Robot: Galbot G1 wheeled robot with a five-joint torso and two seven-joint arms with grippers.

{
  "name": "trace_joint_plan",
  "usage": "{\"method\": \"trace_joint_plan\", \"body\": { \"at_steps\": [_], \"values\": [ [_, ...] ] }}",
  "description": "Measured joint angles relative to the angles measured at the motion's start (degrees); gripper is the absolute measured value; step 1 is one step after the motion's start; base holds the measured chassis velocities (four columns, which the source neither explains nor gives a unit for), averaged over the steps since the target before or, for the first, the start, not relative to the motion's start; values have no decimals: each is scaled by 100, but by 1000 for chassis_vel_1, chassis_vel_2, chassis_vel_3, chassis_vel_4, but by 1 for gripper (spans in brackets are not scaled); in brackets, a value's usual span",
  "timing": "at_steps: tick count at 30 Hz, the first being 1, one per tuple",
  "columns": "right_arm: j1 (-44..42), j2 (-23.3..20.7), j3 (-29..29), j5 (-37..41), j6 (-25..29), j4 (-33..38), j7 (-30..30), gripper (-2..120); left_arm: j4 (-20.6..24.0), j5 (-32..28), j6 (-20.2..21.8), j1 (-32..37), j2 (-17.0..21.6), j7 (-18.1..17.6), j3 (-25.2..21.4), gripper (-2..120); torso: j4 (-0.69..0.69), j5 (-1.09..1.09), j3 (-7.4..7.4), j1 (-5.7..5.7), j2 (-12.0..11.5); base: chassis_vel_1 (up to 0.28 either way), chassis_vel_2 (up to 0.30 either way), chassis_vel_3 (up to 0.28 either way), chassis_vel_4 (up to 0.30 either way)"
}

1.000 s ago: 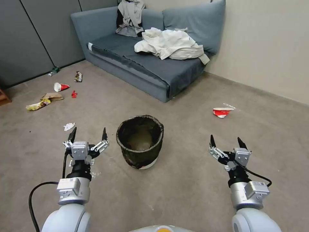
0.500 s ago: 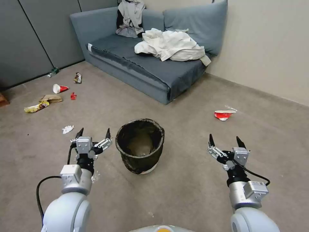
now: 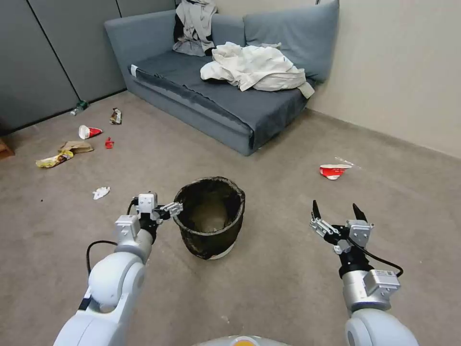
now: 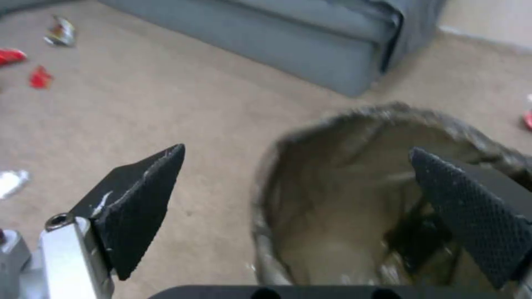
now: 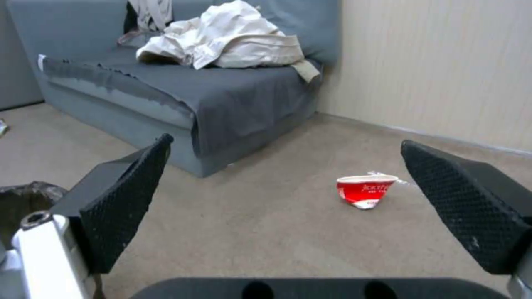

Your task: Pick up the trash can from the floor.

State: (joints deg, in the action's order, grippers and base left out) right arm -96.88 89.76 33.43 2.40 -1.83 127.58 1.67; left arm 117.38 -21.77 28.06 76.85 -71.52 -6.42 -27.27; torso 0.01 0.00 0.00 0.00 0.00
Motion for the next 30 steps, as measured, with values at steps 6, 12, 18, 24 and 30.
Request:
{"method": "trace_joint_plan", "body": {
  "at_steps": [6,12,18,24,30],
  "values": [
    [59,4,-72,-81,-8,-96,0,100,-301,-156,432,-446,127,-192,423,100,0,0,0,0,0,0,0,0,0],
    [71,-5,-61,-92,-26,-104,0,100,-583,-346,893,-828,96,-557,718,100,-1,-1,0,0,0,0,0,0,0],
    [87,-6,-39,-87,-28,-148,3,100,-796,-371,1066,-1077,49,-709,851,100,-1,0,0,0,0,0,0,0,0],
    [98,11,-52,-82,-15,-186,20,100,-983,-378,1290,-1245,12,-953,879,100,0,0,0,0,0,0,0,0,0],
    [76,8,-38,-78,15,-206,22,100,-1039,-369,1388,-1272,-63,-1123,855,100,-1,0,0,0,0,0,0,0,0]
  ]
}}
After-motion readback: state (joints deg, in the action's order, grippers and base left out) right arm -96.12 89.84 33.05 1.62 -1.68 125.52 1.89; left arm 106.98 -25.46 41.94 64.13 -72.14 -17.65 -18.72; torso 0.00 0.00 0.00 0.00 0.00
